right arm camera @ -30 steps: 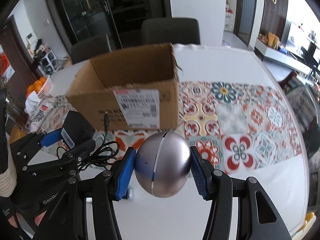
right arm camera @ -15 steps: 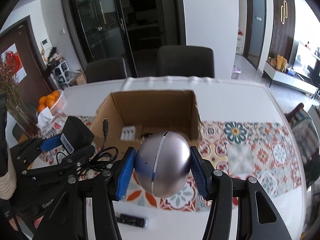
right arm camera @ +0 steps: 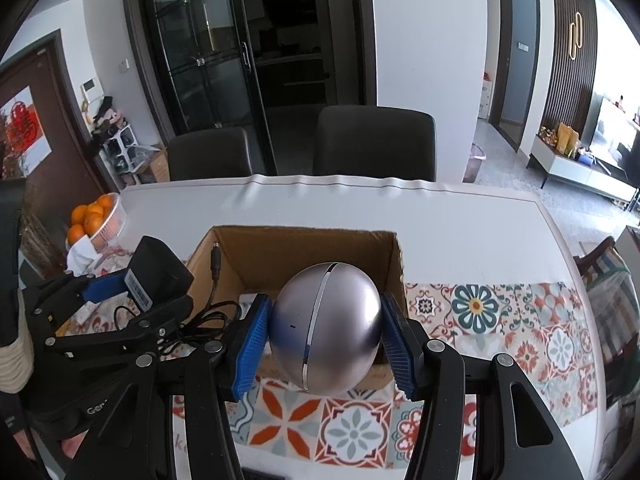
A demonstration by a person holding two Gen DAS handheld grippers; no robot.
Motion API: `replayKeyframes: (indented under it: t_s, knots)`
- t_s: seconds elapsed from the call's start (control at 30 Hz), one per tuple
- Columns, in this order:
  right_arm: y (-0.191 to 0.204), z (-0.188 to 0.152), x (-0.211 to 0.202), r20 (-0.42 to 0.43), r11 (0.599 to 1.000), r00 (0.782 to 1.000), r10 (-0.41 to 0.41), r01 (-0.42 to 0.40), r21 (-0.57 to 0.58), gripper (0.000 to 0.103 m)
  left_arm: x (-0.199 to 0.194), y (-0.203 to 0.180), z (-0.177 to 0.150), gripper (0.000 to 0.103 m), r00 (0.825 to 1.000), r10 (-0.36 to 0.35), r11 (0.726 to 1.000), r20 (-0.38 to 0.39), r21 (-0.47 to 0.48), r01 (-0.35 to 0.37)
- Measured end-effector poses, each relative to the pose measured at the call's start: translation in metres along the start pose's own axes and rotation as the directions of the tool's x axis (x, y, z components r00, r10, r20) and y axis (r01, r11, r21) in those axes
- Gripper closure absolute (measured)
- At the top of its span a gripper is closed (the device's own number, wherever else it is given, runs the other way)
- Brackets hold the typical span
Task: Organize rigid objects
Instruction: 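Carry the sphere and adapter over the box with both grippers, then lower both items into the box and open both grippers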
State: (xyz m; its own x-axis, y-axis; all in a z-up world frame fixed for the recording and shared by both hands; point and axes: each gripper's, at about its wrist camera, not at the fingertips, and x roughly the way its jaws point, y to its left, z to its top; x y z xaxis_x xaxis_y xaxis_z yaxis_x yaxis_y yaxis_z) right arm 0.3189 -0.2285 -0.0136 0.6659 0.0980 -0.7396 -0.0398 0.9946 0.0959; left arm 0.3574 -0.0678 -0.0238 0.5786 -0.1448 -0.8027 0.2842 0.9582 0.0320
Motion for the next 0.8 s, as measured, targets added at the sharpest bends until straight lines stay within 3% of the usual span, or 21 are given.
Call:
replayKeyframes:
  t_s: [0.37, 0.5, 0.8]
  knots:
    - [-0.013, 0.014, 0.037, -0.068, 0.999, 0.998, -0.002, 0.004, 0.032, 0.049, 0.041, -0.005, 0.021, 0.041, 0.996, 0.035, 0.999, -0.080, 0.014, -0.034]
    - [-0.016, 0.013, 0.045, -0.084, 0.999, 0.996, -0.002, 0.006, 0.044, 0.049, 0.043, -0.006, 0.022, 0.026, 0.995, 0.079, 0.997, -0.053, 0.021, -0.078]
    - [-0.005, 0.018, 0.055, -0.092, 1.000, 0.996, 0.014, -0.012, 0.020, 0.049, 0.031, 0.018, 0.015, 0.014, 0.985, 0.174, 0.983, -0.023, -0.051, -0.175]
